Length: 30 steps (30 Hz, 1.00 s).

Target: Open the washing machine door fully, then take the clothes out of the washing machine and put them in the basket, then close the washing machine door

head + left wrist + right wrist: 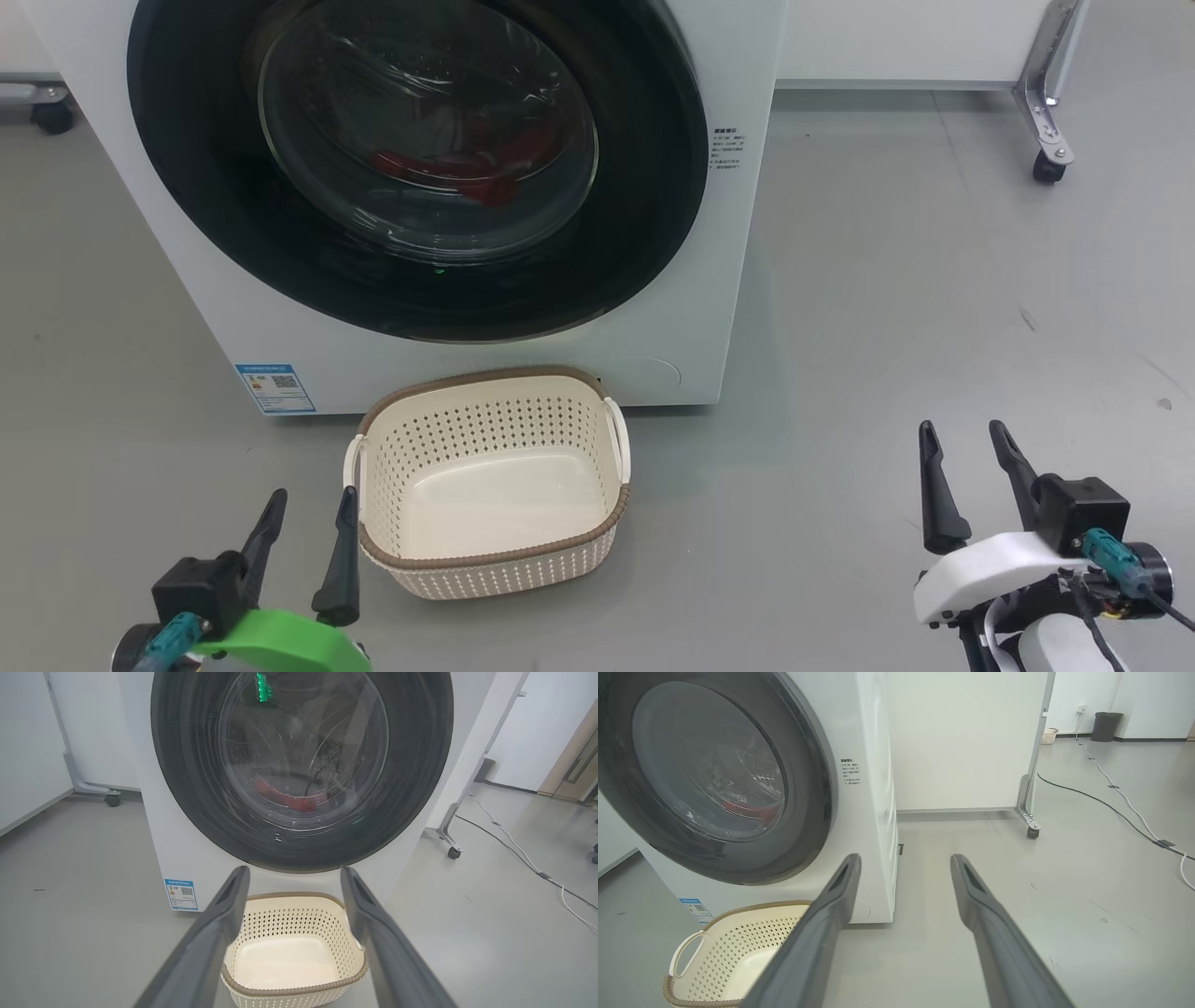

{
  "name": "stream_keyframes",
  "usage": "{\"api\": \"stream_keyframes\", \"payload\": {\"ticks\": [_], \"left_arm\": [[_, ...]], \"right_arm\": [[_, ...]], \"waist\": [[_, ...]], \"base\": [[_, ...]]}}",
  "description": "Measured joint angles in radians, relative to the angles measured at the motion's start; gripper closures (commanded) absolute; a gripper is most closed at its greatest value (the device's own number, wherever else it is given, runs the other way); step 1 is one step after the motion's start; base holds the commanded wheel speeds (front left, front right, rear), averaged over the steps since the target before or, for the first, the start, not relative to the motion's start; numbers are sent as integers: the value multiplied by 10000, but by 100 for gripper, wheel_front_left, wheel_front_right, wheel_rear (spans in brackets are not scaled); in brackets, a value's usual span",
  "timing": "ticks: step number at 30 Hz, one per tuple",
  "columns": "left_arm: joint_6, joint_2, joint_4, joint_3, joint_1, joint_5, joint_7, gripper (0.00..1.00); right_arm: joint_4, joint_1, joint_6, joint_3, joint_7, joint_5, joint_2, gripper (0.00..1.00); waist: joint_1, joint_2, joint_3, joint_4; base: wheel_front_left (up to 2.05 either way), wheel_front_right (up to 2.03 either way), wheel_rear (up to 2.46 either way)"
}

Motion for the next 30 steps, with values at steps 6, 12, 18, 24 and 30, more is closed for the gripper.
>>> {"api": "stream_keyframes", "payload": {"ticks": [6, 12, 18, 24, 30], "left_arm": [[81, 35, 52, -163, -5, 585, -194, 0], [132, 42, 132, -255, -10, 1001, -372, 0], [176, 31, 247, -236, -22, 997, -372, 0], [180, 33, 330, -240, -58, 999, -372, 0], [182, 33, 353, -238, -137, 999, -372, 0]], "right_arm": [[-29, 0, -82, 29, -209, -591, 8, 0], [-69, 3, -146, -25, -307, -945, 123, 0], [-27, 54, -144, -98, -307, -932, 261, 0], [54, 187, -142, -155, -307, -932, 288, 0], [127, 191, -111, -186, -307, -934, 295, 0]], "waist": [[0, 0, 15, 13], [0, 0, 26, 22], [0, 0, 40, 28], [0, 0, 45, 45], [0, 0, 55, 53]], "base": [[0, 0, 0], [0, 0, 0], [0, 0, 0], [0, 0, 0], [0, 0, 0]]}}
